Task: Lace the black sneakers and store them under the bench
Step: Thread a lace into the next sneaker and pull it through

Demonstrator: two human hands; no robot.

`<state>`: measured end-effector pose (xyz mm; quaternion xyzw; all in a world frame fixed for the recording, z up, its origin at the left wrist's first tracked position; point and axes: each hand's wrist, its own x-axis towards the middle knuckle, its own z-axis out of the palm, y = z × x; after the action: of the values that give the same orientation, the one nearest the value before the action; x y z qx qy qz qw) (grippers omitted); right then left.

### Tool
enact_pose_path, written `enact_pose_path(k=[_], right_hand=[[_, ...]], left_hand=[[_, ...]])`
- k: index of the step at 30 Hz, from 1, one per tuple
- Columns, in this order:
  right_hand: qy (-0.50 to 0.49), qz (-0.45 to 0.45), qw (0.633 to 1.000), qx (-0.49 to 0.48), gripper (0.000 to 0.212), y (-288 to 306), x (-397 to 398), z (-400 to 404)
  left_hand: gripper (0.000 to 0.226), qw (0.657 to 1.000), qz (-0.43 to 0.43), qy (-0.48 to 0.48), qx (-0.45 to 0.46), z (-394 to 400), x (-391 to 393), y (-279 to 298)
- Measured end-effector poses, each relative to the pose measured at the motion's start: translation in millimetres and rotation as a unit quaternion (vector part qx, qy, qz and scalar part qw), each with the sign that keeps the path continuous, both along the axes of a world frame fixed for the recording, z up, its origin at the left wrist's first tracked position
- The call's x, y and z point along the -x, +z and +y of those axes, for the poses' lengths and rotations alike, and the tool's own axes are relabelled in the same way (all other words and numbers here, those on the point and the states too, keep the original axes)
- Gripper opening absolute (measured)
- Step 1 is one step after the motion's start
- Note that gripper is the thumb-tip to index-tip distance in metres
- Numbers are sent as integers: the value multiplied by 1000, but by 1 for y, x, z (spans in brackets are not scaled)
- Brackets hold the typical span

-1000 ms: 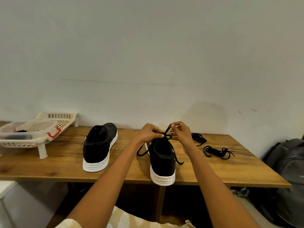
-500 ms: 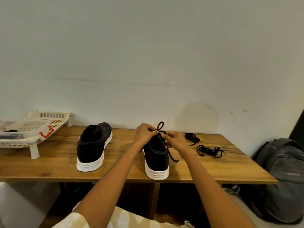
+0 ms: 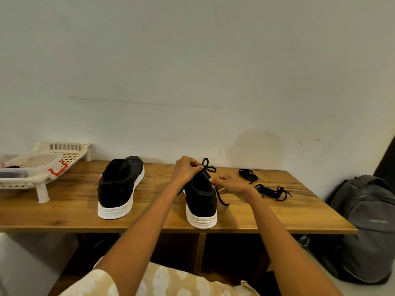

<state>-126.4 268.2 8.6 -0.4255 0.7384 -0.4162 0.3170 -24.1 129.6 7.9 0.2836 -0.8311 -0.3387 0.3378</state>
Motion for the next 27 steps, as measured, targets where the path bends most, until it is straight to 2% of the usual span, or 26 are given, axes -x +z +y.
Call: enact_pose_path(k=[3, 5, 8, 10, 12, 13, 14, 17, 19, 22, 27], right_hand=[[6, -71, 995, 68, 23, 6, 1, 2], [-44, -168, 968, 181, 25, 10, 7, 0], [-133, -311, 870, 359, 31, 20, 18, -1], [-148, -385, 801, 434, 37, 26, 18, 0], [-144, -415, 759, 481, 35, 28, 14, -3], [-146, -404, 761, 486, 31, 29, 11, -5], [-151, -370, 784, 475, 26, 29, 9, -7], [-121, -167, 906, 370, 12, 24, 5, -13], [-85, -32, 957, 274, 17, 17, 3, -18], [-75, 92, 977, 175, 22, 8, 0, -26], [-106, 134, 969, 179, 16, 3, -1, -33]], left_hand=[[23, 1000, -1, 4, 0, 1, 0, 0], [23, 1000, -2, 4, 0, 0, 0, 0], [22, 1000, -7, 6, 1, -2, 2, -1], [22, 1000, -13, 5, 0, -3, 2, -2], [22, 1000, -20, 3, -1, -4, 4, -3], [22, 1000, -25, 2, 1, -4, 4, -3], [22, 999, -31, 0, 4, -5, 4, -3], [20, 999, -49, -22, 4, -7, 4, -2], [17, 997, -53, -47, -6, -8, 3, 0], [17, 995, -59, -73, -24, -8, 2, 3], [17, 990, -50, -96, -92, -12, 2, 5]])
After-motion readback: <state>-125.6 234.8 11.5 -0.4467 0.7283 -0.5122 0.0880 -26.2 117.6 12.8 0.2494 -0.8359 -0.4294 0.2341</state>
